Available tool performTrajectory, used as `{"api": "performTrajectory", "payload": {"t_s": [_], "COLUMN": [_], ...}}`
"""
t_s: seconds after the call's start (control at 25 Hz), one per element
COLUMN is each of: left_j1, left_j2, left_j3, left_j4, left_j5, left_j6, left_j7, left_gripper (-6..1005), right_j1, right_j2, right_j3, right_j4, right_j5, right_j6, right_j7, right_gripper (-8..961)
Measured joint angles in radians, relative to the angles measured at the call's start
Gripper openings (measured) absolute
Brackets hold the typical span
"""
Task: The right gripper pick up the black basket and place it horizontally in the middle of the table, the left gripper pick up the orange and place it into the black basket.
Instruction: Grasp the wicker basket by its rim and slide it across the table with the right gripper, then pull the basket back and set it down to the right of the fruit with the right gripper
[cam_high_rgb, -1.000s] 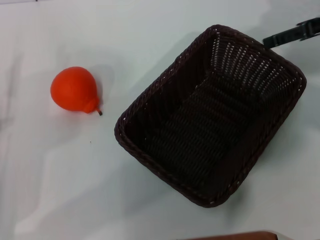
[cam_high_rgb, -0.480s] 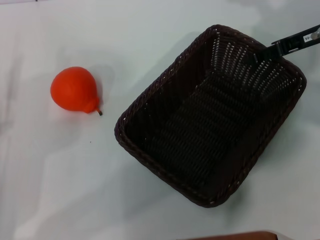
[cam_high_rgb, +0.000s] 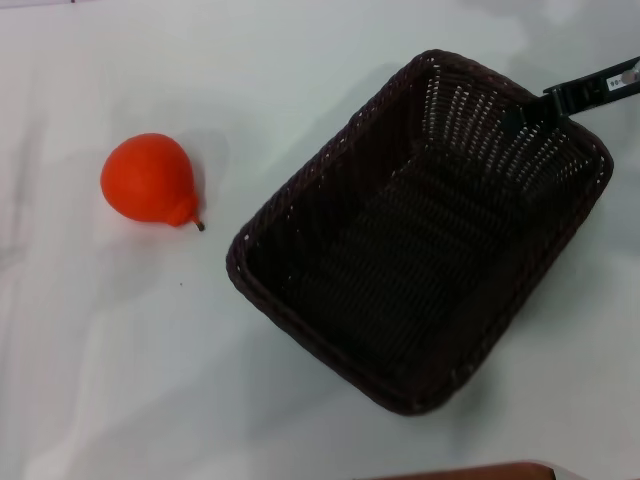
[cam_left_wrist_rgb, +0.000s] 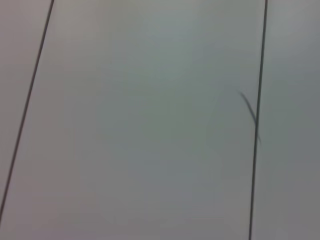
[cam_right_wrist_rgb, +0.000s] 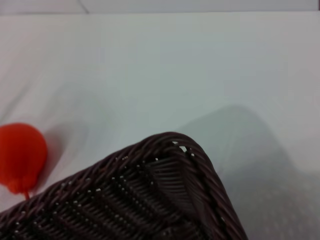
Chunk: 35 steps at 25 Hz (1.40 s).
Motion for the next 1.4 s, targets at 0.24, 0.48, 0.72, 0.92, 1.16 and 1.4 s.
{"api": "performTrajectory", "payload": {"t_s": [0.24,0.48,0.72,0.92,1.16,1.4], "left_j1": [0.031,0.036,0.029,0.027,0.022,0.02], "left_j2": [0.006,0.007,0.007,0.008,0.006,0.003], "left_j3": [-0.008,-0.008,0.015,0.026,0.068,0.085], "left_j4": [-0.045,-0.069,-0.08,-0.081,-0.081,-0.08], "left_j5": [-0.008,-0.007,0.005,0.006,0.006,0.006], "left_j6": [-0.002,0.003,0.002,0.0,-0.005,-0.008], "left_j7": [0.0,0.002,0.002,0.001,-0.003,-0.004], "left_gripper": [900,900,900,900,900,899], "right_j1": [-0.012,-0.092,-0.213,-0.273,-0.26,-0.234], "right_j2": [0.026,0.102,0.126,0.127,0.123,0.118], "right_j3": [0.062,0.115,0.102,0.046,-0.019,-0.064], "right_j4": [-0.035,-0.174,-0.225,-0.22,-0.146,-0.119], "right_j5": [0.004,0.024,0.181,0.287,0.289,0.292], "right_j6": [0.003,-0.018,-0.081,-0.136,-0.229,-0.238], "right_j7": [0.149,0.319,0.418,0.469,0.484,0.482], "right_gripper": [266,208,207,205,204,202]}}
